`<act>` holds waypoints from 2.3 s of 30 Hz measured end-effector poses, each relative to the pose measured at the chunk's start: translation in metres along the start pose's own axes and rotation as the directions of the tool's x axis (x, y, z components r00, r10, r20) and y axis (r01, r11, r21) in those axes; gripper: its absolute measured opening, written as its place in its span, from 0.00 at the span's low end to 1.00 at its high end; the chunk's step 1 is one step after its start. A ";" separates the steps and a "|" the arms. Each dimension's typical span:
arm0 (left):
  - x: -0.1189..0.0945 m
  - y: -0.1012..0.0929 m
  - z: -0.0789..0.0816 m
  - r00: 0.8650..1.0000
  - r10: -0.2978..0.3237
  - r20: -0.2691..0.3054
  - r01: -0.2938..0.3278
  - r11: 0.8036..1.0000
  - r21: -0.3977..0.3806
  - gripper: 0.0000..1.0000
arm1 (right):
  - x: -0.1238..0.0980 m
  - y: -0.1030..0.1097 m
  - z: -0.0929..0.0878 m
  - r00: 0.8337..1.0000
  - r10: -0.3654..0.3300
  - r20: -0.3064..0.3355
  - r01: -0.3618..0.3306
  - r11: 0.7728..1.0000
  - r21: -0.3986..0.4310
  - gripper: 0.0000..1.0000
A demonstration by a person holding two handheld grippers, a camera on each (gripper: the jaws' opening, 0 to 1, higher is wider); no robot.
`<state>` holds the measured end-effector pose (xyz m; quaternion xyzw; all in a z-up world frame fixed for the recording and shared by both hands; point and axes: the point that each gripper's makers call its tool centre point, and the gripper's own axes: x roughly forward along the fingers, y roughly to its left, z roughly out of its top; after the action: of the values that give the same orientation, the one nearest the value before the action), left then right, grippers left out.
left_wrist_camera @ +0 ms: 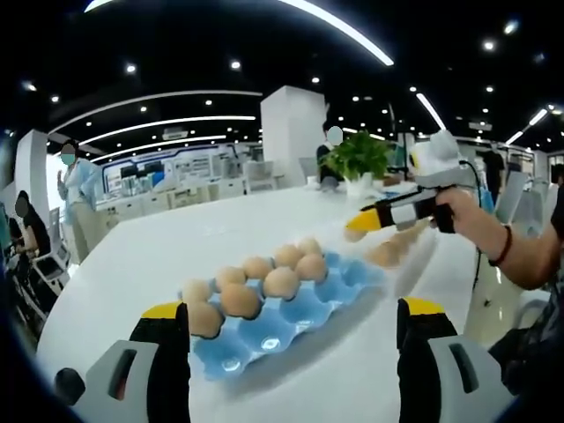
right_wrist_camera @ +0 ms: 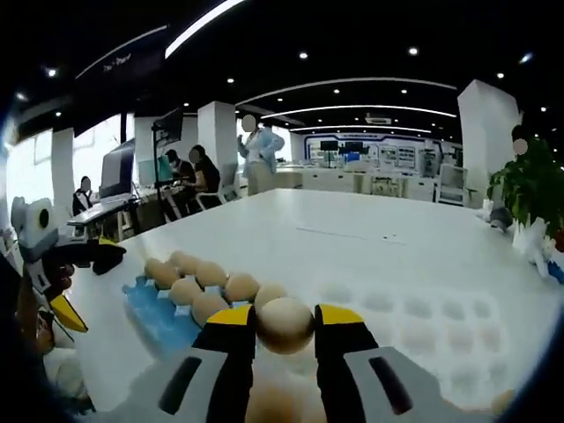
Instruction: Place the egg into an empty slot of the egg tray after lifting it from the table, then release the egg inside the slot.
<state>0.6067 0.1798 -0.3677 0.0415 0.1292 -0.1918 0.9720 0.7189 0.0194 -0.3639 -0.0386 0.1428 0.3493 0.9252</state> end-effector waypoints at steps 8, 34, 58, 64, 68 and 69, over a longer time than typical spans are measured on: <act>-0.005 0.003 -0.004 1.000 0.010 -0.007 -0.010 1.000 0.000 1.00 | 0.017 0.022 -0.007 0.998 0.056 -0.022 -0.056 0.998 0.001 0.27; 0.002 -0.001 -0.004 1.000 -0.009 -0.014 0.009 1.000 0.009 1.00 | 0.043 0.031 -0.033 0.989 0.079 -0.126 -0.089 0.993 -0.078 0.27; 0.006 -0.002 -0.004 1.000 -0.011 -0.019 0.011 1.000 0.007 1.00 | 0.039 0.034 -0.034 0.986 0.145 -0.088 -0.146 0.989 -0.007 0.35; 0.005 -0.004 -0.003 1.000 -0.014 -0.014 0.014 1.000 0.002 1.00 | 0.037 0.036 -0.033 0.985 0.154 -0.083 -0.156 0.987 -0.020 0.40; 0.005 -0.003 -0.003 1.000 -0.014 -0.012 0.014 1.000 0.000 1.00 | 0.034 0.038 -0.034 0.986 0.149 -0.078 -0.152 0.988 -0.036 0.47; 0.005 -0.003 -0.003 1.000 -0.014 -0.011 0.014 1.000 0.001 1.00 | 0.032 0.038 -0.034 0.987 0.143 -0.078 -0.147 0.988 -0.040 0.51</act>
<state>0.6089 0.1761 -0.3723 0.0422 0.1349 -0.1984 0.9699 0.7088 0.0630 -0.4050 -0.0622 0.1718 0.4172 0.8903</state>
